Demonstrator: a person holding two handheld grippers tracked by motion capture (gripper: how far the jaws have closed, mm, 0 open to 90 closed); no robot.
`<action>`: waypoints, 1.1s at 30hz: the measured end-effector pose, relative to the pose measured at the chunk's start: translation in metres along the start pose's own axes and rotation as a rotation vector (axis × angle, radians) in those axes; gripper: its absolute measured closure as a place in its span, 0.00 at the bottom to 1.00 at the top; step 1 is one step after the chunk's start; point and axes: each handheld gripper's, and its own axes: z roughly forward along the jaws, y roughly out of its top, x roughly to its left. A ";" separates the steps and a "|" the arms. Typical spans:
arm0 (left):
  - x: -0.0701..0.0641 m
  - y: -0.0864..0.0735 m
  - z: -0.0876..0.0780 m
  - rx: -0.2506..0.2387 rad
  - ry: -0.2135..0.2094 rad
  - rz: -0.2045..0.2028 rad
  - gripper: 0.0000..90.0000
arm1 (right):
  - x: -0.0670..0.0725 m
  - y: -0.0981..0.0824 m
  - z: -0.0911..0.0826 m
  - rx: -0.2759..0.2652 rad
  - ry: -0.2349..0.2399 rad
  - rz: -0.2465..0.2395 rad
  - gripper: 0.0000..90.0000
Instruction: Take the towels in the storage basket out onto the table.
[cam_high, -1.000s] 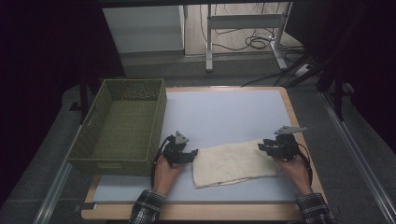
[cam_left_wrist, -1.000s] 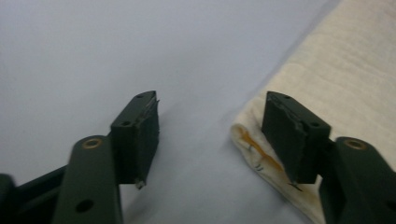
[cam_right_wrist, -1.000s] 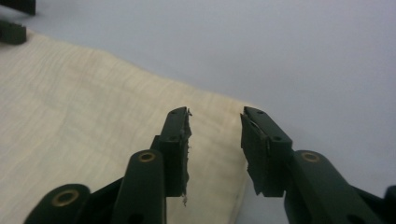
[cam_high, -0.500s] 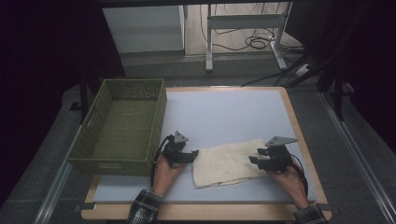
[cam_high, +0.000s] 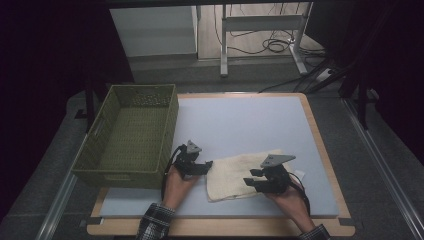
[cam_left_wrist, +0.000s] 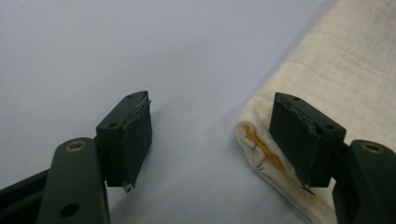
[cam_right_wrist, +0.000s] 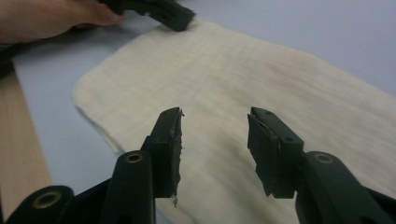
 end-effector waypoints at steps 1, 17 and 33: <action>0.000 0.000 0.000 0.000 0.000 0.000 0.33 | 0.005 0.002 0.003 0.005 0.018 -0.008 0.63; 0.000 0.000 0.000 0.000 0.000 0.001 0.33 | 0.066 0.021 0.054 0.074 0.207 -0.091 0.74; -0.002 0.000 -0.001 -0.005 -0.001 0.017 0.38 | 0.102 0.018 0.075 0.091 0.068 -0.264 0.80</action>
